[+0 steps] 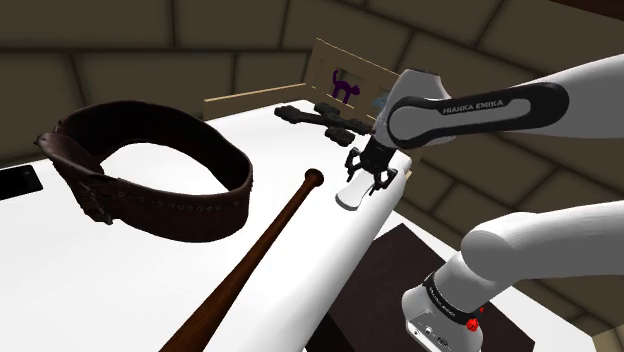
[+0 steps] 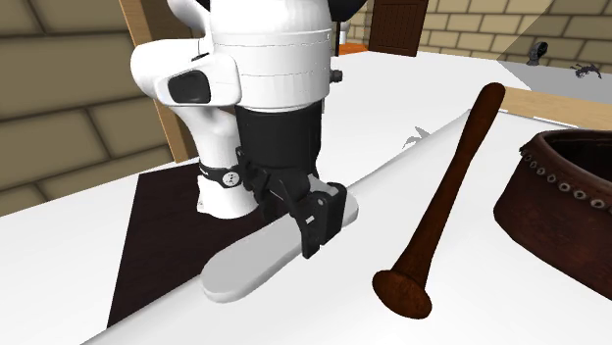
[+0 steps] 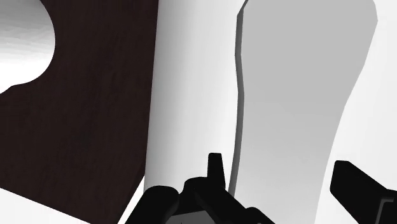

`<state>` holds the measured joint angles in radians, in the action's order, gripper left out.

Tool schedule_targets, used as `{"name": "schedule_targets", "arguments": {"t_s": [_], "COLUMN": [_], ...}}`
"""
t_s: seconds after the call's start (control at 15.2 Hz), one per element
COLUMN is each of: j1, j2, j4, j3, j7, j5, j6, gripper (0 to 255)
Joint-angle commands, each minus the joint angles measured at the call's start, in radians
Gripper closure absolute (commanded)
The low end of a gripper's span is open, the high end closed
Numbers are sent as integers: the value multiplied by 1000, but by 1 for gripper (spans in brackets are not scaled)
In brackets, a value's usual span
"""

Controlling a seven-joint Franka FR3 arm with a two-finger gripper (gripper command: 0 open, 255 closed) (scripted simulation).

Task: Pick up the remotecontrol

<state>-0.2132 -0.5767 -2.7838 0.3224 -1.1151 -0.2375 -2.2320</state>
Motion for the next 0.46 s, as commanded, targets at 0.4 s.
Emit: {"name": "schedule_targets", "arguments": {"t_s": [0.4], "j1": [-3], "j2": [-45], "j4": [56], "j3": [-16], "j7": [-1], "j5": [13], "j6": [102], "gripper": [255]}}
